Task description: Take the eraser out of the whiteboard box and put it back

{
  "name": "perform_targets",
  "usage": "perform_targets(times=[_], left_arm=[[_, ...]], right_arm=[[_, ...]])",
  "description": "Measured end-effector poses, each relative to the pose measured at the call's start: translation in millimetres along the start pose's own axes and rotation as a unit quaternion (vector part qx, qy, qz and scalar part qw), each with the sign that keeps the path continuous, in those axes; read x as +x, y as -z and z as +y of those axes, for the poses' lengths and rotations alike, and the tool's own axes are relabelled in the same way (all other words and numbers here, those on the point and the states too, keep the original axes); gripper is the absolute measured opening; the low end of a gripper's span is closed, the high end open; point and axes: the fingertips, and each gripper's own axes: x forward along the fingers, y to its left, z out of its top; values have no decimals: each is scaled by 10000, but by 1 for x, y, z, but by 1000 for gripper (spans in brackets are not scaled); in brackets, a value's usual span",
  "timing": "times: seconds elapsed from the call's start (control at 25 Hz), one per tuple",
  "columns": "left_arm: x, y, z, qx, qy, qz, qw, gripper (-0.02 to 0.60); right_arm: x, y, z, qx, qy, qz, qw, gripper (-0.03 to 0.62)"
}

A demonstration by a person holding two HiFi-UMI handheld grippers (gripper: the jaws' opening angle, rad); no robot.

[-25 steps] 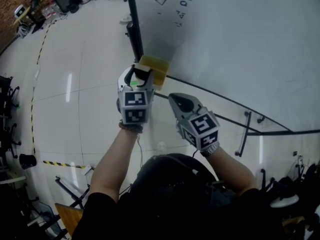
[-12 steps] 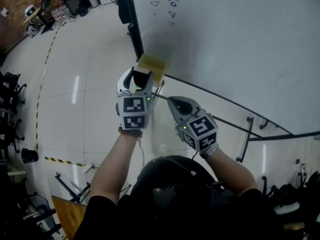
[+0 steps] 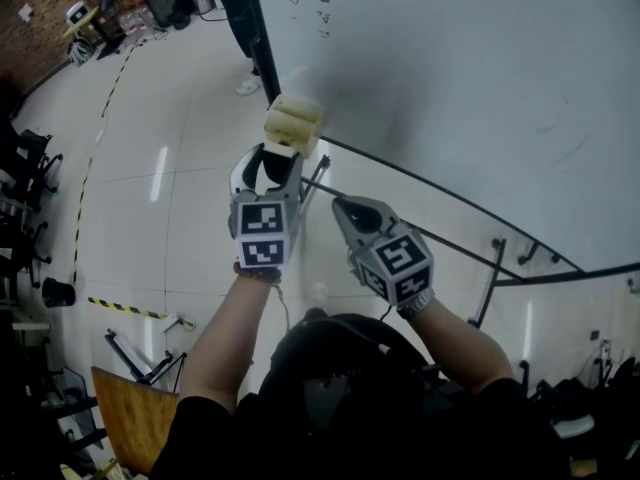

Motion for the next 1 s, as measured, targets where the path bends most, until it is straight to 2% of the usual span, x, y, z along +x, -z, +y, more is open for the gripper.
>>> perform_targets(times=[0.48,1.0], left_arm=[[-67,5,-41,-17,-141,-31,9999,236],[-131,13,-51,-96,-86,-90,9999,238]], right_arm=[[-50,16,34,-39,-275,-148,9995,14],[-75,19,74,-113,-256,-231,9993,14]])
